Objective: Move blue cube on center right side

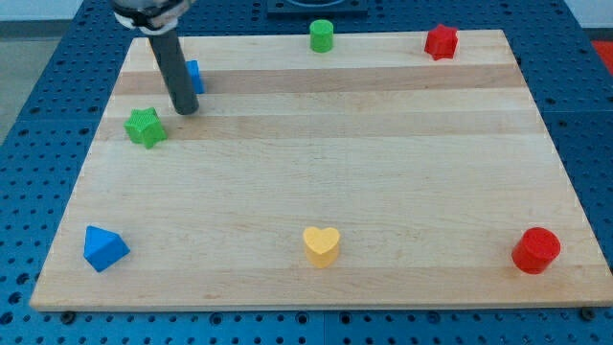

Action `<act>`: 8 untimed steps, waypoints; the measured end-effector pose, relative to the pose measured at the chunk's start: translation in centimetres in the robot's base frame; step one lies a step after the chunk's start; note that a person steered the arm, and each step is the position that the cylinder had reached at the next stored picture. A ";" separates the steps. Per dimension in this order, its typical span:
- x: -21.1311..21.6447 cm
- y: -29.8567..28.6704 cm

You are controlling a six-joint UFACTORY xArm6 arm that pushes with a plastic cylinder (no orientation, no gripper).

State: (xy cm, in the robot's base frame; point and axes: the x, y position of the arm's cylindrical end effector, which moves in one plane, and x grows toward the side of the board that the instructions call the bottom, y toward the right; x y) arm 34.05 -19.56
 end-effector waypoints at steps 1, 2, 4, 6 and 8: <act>-0.4 -3.4; -2.9 -5.0; -5.3 1.1; -2.6 10.6; 1.8 18.1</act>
State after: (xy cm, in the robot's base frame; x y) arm 35.81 -1.45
